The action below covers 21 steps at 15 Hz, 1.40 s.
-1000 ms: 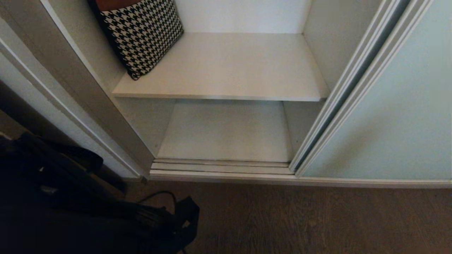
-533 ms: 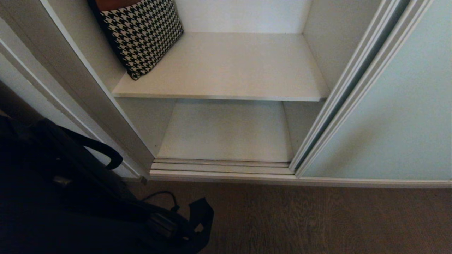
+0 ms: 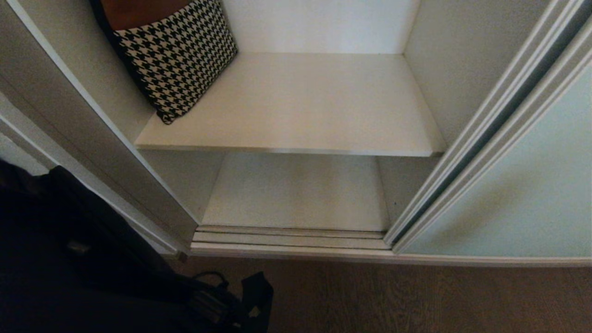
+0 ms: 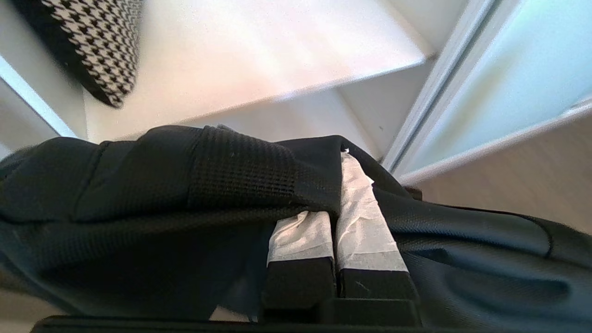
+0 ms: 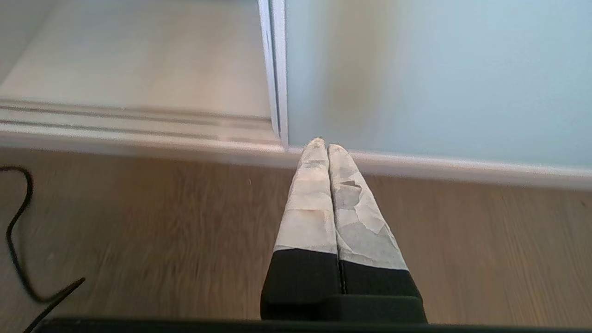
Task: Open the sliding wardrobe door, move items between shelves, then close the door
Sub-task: Place the bag on the higher shelf
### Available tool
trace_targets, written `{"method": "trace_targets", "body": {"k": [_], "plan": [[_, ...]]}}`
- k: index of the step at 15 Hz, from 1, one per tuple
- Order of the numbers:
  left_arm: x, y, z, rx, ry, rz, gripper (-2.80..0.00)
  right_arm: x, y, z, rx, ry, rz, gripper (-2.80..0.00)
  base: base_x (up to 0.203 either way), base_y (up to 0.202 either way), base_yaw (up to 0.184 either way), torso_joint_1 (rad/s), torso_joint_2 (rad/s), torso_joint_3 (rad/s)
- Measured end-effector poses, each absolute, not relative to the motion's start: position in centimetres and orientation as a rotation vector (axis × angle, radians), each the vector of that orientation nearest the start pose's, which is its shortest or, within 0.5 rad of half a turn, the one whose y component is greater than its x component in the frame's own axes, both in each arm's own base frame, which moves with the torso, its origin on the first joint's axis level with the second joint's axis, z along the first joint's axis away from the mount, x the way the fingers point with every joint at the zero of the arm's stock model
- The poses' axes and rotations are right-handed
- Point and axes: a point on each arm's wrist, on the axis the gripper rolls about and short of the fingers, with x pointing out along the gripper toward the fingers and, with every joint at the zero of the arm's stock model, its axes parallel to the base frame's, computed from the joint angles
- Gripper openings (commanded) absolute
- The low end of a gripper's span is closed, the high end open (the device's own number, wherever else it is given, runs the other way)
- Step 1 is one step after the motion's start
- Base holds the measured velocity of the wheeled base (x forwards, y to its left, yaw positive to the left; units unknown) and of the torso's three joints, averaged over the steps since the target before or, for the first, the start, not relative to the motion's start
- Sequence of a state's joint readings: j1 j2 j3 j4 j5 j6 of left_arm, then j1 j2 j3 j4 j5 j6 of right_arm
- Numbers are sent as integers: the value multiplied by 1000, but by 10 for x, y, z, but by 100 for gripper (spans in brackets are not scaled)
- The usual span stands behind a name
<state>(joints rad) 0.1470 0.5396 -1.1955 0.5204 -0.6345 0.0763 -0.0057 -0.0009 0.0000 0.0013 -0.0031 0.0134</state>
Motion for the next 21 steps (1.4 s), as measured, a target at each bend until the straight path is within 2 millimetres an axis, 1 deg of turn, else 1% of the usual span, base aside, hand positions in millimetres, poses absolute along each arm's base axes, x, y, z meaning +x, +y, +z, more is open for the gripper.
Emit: {"method": "trace_targets", "body": {"k": [8, 12, 14, 16, 21], "plan": [[-64, -23, 334, 127, -141, -479, -280, -23, 0, 75, 14, 0, -9, -280, 186, 0, 1, 5, 3, 3], [-58, -22, 341, 127, -136, -481, -280, -23, 0, 75, 13, 0, -9, -280, 0, 0, 0, 0, 0, 0], [-50, -21, 352, 116, -130, -483, -280, -23, 0, 75, 14, 0, -9, -280, 0, 0, 0, 0, 0, 0], [-38, -19, 368, 111, -132, -488, -280, -23, 0, 75, 14, 0, -9, -280, 0, 0, 0, 0, 0, 0], [7, -13, 409, 102, -120, -568, -280, -23, 0, 75, 14, 0, -9, -280, 0, 0, 0, 0, 0, 0]]}}
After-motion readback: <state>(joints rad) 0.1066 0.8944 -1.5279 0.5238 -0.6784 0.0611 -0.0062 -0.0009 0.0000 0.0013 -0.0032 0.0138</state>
